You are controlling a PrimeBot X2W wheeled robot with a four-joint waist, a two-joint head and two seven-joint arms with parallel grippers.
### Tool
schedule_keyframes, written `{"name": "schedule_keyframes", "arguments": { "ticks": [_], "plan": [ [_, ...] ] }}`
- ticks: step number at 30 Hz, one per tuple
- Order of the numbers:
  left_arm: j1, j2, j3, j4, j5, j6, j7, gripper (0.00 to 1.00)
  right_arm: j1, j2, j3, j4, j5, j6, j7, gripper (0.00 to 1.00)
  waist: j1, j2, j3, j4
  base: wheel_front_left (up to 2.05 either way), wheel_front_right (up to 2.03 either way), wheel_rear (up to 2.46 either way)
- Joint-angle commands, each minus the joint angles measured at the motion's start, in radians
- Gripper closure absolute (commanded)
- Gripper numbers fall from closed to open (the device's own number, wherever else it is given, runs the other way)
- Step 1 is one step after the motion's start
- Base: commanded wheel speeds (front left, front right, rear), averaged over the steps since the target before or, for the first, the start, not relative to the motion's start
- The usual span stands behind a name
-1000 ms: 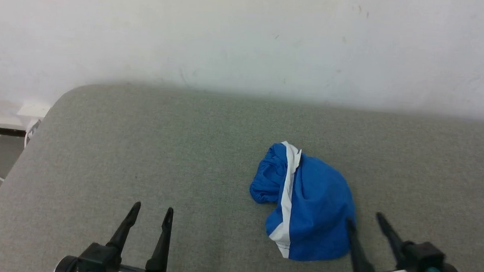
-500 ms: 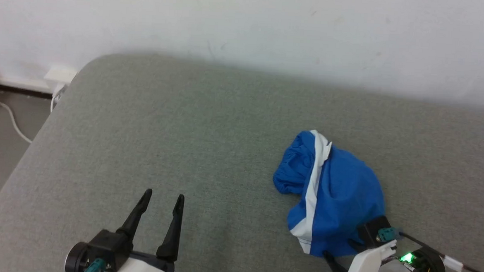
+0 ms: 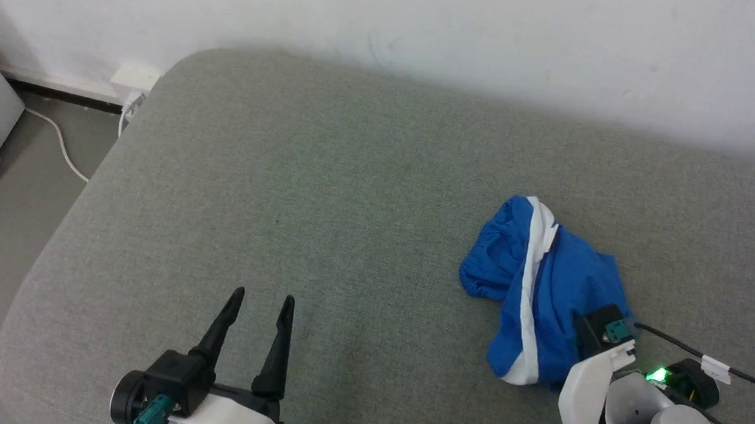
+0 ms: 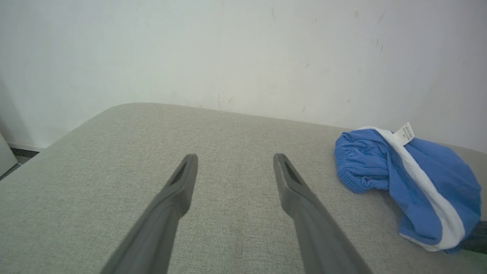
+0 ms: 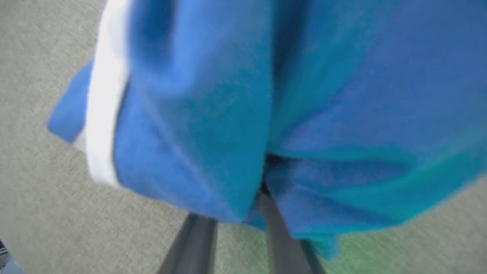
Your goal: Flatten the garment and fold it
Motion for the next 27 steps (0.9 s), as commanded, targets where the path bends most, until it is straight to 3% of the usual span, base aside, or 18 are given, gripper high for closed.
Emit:
{"name": "schedule_keyframes", "arguments": {
  "ticks": [1, 8, 13, 16, 17, 18, 19, 24, 27],
  "plan": [
    [-0.007, -0.004, 0.003, 0.002, 0.005, -0.007, -0.005, 0.00, 0.045, -0.007, 0.024, 0.073, 0.004, -0.002, 0.022, 1.00, 0.0001, 0.0000, -0.026, -0.028, 0.00, 0.00, 0.00],
    [0.013, 0.001, 0.001, 0.005, 0.003, -0.007, -0.005, 0.00, 0.084, -0.094, -0.015, 0.004, 0.019, -0.002, 0.000, 1.00, 0.0001, 0.0000, -0.093, -0.126, 0.00, 0.00, 0.00],
    [0.016, 0.001, -0.012, 0.004, 0.001, -0.007, -0.005, 0.00, 0.132, -0.176, -0.124, -0.032, 0.010, -0.002, 0.010, 1.00, 0.0001, 0.0000, -0.117, -0.175, 0.00, 0.00, 0.00],
    [0.017, -0.001, -0.013, 0.002, -0.002, -0.007, -0.005, 0.00, 0.150, -0.185, -0.205, -0.025, -0.027, -0.002, -0.007, 1.00, 0.0001, 0.0000, -0.119, -0.195, 0.00, 0.00, 0.00],
    [0.017, -0.002, -0.014, 0.003, -0.003, -0.007, -0.005, 0.00, 0.154, -0.181, -0.223, -0.019, -0.043, -0.002, -0.017, 0.91, 0.0001, 0.0000, -0.118, -0.201, 0.00, 0.00, 0.00],
    [0.017, -0.003, -0.015, 0.004, -0.005, -0.007, -0.005, 0.00, 0.156, -0.172, -0.236, -0.014, -0.057, -0.002, -0.029, 0.55, 0.0001, 0.0000, -0.118, -0.207, 0.00, 0.00, 0.00],
    [0.018, -0.003, -0.016, 0.006, -0.006, -0.007, -0.005, 0.00, 0.157, -0.156, -0.251, -0.008, -0.065, -0.002, -0.044, 0.00, 0.0001, 0.0000, -0.118, -0.214, 0.00, 0.00, 0.00],
    [0.011, -0.005, -0.018, 0.006, -0.009, -0.007, -0.005, 0.00, 0.141, -0.072, -0.301, -0.028, -0.074, -0.002, -0.148, 0.00, 0.0001, 0.0000, -0.111, -0.246, 0.00, 0.00, 0.00],
    [0.004, -0.006, -0.021, 0.005, -0.012, -0.007, -0.005, 0.00, 0.136, -0.022, -0.384, -0.101, -0.083, -0.002, -0.224, 0.00, 0.0001, 0.0000, -0.110, -0.261, 0.00, 0.00, 0.00]
  ]
}}
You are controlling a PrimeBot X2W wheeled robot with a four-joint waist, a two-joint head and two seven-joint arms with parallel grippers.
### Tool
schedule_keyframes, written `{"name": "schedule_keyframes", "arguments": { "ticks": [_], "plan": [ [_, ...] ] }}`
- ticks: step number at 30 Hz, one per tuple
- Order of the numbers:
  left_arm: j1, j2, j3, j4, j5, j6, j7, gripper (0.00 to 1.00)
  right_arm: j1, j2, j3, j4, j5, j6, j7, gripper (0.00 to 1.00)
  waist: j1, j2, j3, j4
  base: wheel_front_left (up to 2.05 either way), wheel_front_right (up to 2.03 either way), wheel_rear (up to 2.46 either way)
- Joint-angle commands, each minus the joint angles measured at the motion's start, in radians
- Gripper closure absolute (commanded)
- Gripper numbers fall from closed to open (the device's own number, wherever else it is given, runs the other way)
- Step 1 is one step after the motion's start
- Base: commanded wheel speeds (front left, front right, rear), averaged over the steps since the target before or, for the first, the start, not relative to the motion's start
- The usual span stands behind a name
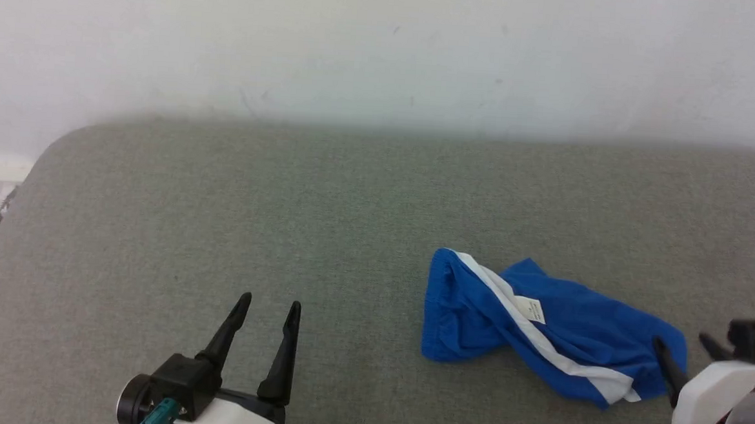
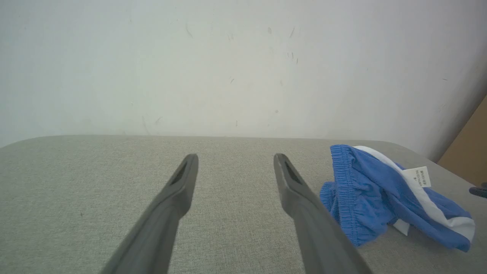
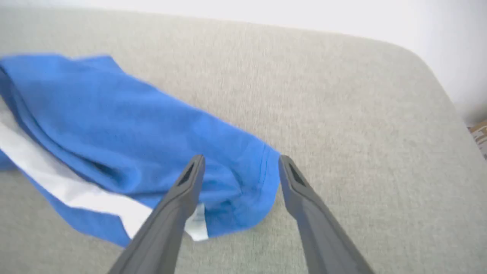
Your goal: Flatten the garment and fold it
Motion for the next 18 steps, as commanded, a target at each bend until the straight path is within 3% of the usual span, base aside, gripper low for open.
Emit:
{"name": "schedule_keyframes", "arguments": {
  "ticks": [1, 7, 13, 18],
  "plan": [
    [-0.004, -0.004, -0.001, 0.000, -0.005, -0.006, -0.005, 0.00, -0.008, 0.044, -0.046, -0.059, 0.012, -0.001, -0.036, 0.00, -0.0001, 0.0000, -0.001, -0.023, 0.00, 0.00, 0.00],
    [-0.018, -0.005, -0.035, 0.006, -0.030, -0.006, -0.005, 0.00, 0.052, 0.135, -0.103, -0.255, 0.024, -0.001, -0.137, 0.00, -0.0001, 0.0000, 0.002, -0.059, 0.00, 0.00, 0.00],
    [-0.078, 0.024, -0.139, 0.063, -0.094, -0.006, 0.000, 0.00, 0.093, 0.205, -0.131, -0.289, 0.010, -0.001, -0.282, 0.00, -0.0001, 0.0000, 0.015, -0.088, 0.00, 0.00, 0.00],
    [-0.199, 0.064, -0.260, 0.092, -0.174, -0.006, 0.174, 0.00, 0.098, 0.227, -0.113, -0.260, -0.016, -0.001, -0.321, 0.00, -0.0001, 0.0000, 0.045, -0.105, 0.00, 0.00, 0.00]
  ]
}}
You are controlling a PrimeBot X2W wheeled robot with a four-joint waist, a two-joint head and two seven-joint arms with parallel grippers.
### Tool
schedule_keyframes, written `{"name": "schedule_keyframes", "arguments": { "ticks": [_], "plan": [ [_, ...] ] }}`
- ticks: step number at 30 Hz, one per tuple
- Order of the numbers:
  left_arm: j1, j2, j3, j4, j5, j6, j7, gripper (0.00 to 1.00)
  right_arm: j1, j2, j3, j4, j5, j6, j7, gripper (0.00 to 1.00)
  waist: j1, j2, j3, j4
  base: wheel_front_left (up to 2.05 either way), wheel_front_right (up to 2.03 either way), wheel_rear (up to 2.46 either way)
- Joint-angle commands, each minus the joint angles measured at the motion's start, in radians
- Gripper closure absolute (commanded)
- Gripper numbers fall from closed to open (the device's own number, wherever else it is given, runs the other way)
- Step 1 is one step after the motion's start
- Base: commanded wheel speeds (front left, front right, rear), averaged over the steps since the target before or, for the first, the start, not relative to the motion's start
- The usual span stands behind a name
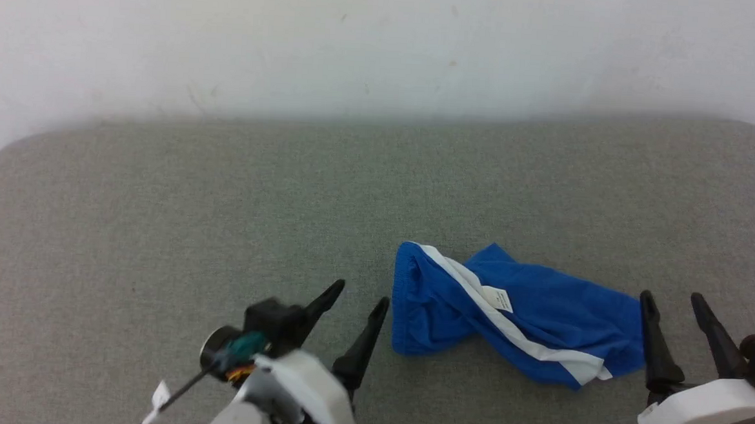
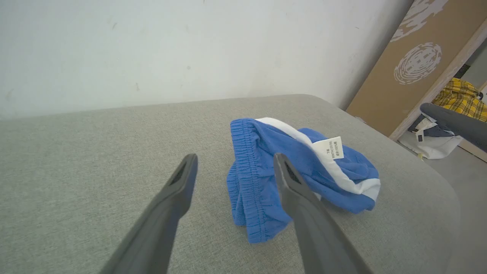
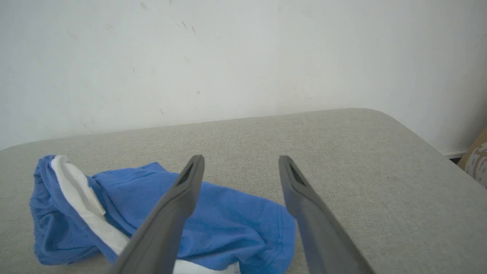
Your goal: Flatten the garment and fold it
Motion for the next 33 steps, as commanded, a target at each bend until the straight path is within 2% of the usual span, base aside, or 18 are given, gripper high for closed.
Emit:
{"name": "schedule_keyframes", "arguments": {
  "ticks": [1, 4, 7, 13, 21, 22, 23, 24, 25, 28, 33],
  "plan": [
    [-0.066, 0.013, -0.044, 0.009, -0.045, -0.006, 0.089, 0.00, 0.008, 0.007, 0.009, 0.011, -0.016, -0.001, -0.013, 0.00, 0.0000, 0.0000, 0.024, -0.014, 0.00, 0.00, 0.00],
    [-0.143, 0.023, -0.081, 0.025, -0.114, -0.006, 0.240, 0.00, -0.005, 0.012, 0.017, 0.021, -0.029, -0.001, -0.020, 0.00, 0.0000, 0.0000, 0.052, -0.027, 0.00, 0.00, 0.00],
    [-0.214, 0.035, -0.101, 0.056, -0.127, -0.006, 0.367, 0.00, -0.019, 0.017, 0.023, 0.032, -0.033, -0.001, -0.025, 0.00, 0.0000, 0.0000, 0.081, -0.038, 0.00, 0.00, 0.00],
    [-0.317, 0.036, -0.122, 0.091, -0.123, -0.004, 0.481, 0.00, -0.041, 0.024, 0.034, 0.052, -0.044, -0.001, -0.034, 0.00, 0.0000, 0.0000, 0.132, -0.057, 0.00, 0.00, 0.00],
    [-0.403, 0.040, -0.156, 0.162, -0.140, -0.003, 0.566, 0.00, -0.074, 0.038, 0.055, 0.077, -0.052, -0.001, -0.055, 0.00, 0.0000, 0.0000, 0.187, -0.081, 0.00, 0.00, 0.00],
    [-0.408, 0.041, -0.164, 0.171, -0.151, -0.004, 0.579, 0.05, -0.077, 0.039, 0.059, 0.082, -0.053, -0.001, -0.057, 0.00, 0.0000, 0.0000, 0.190, -0.083, 0.00, 0.00, 0.00],
    [-0.413, 0.043, -0.173, 0.177, -0.163, -0.004, 0.589, 0.55, -0.080, 0.040, 0.064, 0.088, -0.055, -0.001, -0.060, 0.00, 0.0000, 0.0000, 0.192, -0.084, 0.00, 0.00, 0.00],
    [-0.418, 0.046, -0.181, 0.178, -0.173, -0.005, 0.589, 0.95, -0.084, 0.041, 0.068, 0.094, -0.058, -0.001, -0.062, 0.00, 0.0000, 0.0000, 0.193, -0.086, 0.00, 0.00, 0.00],
    [-0.421, 0.049, -0.184, 0.178, -0.184, -0.005, 0.582, 1.00, -0.087, 0.042, 0.072, 0.100, -0.060, -0.001, -0.064, 0.00, 0.0000, 0.0000, 0.193, -0.088, 0.00, 0.00, 0.00],
    [-0.439, 0.065, -0.186, 0.181, -0.193, -0.006, 0.528, 1.00, -0.095, 0.045, 0.079, 0.117, -0.062, -0.001, -0.071, 0.00, 0.0000, 0.0000, 0.180, -0.090, 0.00, 0.00, 0.00],
    [-0.487, 0.082, -0.143, 0.180, -0.167, -0.004, 0.325, 1.00, -0.098, 0.047, 0.075, 0.135, -0.066, -0.001, -0.080, 0.00, 0.0000, 0.0000, 0.142, -0.084, 0.00, 0.00, 0.00]
  ]
}}
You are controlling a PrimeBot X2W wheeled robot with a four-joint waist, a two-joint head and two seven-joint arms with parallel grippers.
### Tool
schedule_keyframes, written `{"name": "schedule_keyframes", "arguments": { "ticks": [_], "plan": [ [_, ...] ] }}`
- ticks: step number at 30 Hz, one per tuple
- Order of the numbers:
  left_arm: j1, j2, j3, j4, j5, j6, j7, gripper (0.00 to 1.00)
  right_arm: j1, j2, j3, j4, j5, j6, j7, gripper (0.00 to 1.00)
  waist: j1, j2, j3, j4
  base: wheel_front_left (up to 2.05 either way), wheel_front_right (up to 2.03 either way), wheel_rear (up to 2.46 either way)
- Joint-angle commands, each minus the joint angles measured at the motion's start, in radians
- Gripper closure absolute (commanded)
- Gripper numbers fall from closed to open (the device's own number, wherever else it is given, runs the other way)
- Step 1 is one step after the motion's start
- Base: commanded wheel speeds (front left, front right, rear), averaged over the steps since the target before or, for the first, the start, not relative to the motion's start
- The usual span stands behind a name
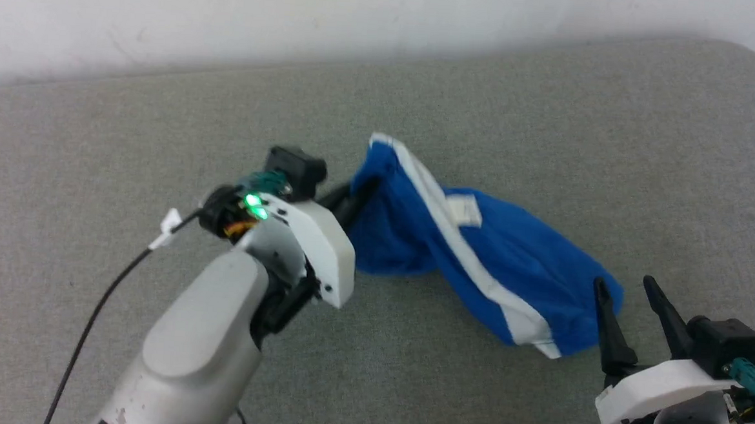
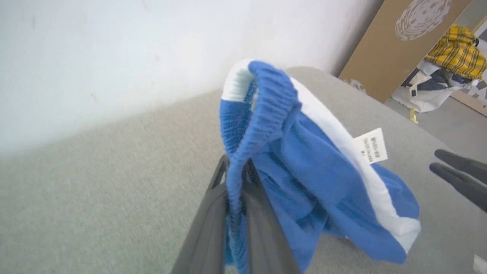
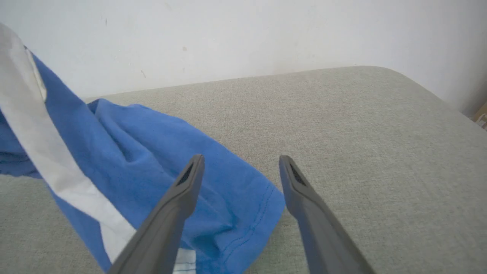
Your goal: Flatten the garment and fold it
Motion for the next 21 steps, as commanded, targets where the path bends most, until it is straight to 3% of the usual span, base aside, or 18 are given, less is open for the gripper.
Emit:
{"name": "schedule_keyframes", "arguments": {
  "ticks": [1, 8, 15, 21],
  "plan": [
    [-0.034, 0.008, 0.022, -0.005, 0.019, 0.000, -0.070, 1.00, -0.010, 0.004, -0.004, 0.003, -0.006, -0.001, -0.006, 0.00, 0.0000, 0.0000, -0.024, 0.008, 0.00, 0.00, 0.00],
    [-0.059, 0.064, 0.077, -0.009, 0.108, 0.025, -0.389, 1.00, -0.005, 0.005, -0.006, 0.007, -0.009, -0.001, -0.006, 0.00, 0.0000, 0.0000, -0.064, 0.036, 0.00, 0.00, 0.00],
    [0.142, 0.168, 0.068, -0.066, 0.182, 0.038, -0.476, 1.00, 0.015, 0.007, -0.001, 0.013, -0.004, -0.001, -0.006, 0.00, 0.0000, 0.0000, -0.066, 0.081, 0.00, 0.00, 0.00],
    [0.333, 0.231, -0.078, -0.082, 0.275, 0.007, -0.481, 1.00, 0.030, 0.004, -0.008, 0.022, -0.008, -0.001, 0.002, 0.00, 0.0000, 0.0000, -0.082, 0.136, 0.00, 0.00, 0.00]
  ]
}}
